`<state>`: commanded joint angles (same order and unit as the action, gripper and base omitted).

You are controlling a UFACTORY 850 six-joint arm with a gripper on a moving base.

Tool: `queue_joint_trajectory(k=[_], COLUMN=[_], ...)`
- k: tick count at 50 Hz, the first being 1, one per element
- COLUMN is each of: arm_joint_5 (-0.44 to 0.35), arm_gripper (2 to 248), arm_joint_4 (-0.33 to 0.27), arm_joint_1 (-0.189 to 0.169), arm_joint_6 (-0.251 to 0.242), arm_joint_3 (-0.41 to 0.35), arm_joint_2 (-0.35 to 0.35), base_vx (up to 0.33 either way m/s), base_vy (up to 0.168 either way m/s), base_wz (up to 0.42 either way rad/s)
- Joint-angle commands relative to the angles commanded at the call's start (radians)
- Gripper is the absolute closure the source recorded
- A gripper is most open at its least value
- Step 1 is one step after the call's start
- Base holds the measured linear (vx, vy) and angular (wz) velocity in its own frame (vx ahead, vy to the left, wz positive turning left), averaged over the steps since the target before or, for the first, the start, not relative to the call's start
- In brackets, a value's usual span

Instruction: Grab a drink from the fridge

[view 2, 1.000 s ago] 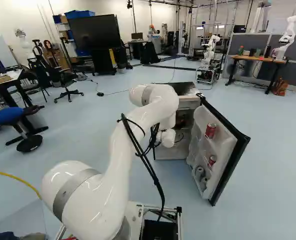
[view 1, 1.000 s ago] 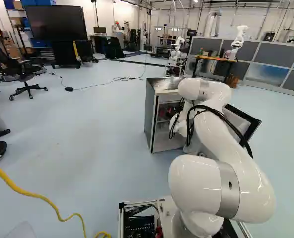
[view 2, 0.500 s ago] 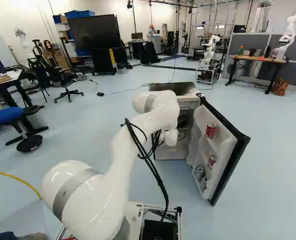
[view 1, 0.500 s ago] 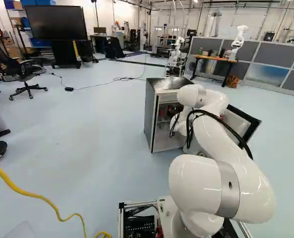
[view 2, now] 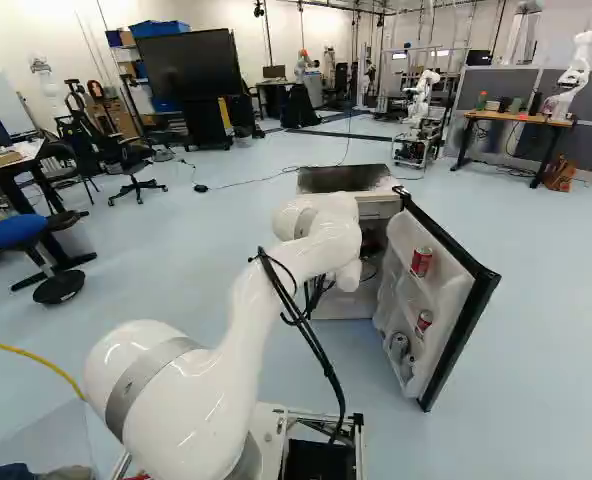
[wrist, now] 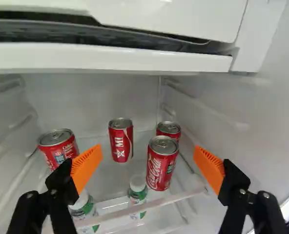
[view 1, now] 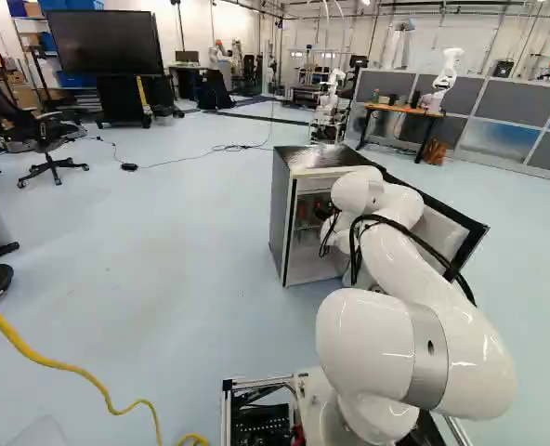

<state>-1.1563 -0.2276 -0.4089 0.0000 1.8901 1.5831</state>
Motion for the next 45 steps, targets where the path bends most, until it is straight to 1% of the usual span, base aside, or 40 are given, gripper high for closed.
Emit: queue_joint_trajectory(k=[27, 33, 45], arm_joint_5=[0.095, 0.102, 0.104], arm_gripper=[3, 3, 3], arm_joint_4=[0.016, 0.016, 0.017], arm_joint_1=[0.002, 0.003, 0.003], arm_joint_6=[0.0, 0.0, 0.0], arm_joint_3=[0.239, 0.261, 0.268], arm_joint_2=[0.142, 0.155, 0.16], base_vx=[0.0, 0.0, 0.0], base_vy=[0.0, 0.0, 0.0], base_wz=[0.0, 0.0, 0.0])
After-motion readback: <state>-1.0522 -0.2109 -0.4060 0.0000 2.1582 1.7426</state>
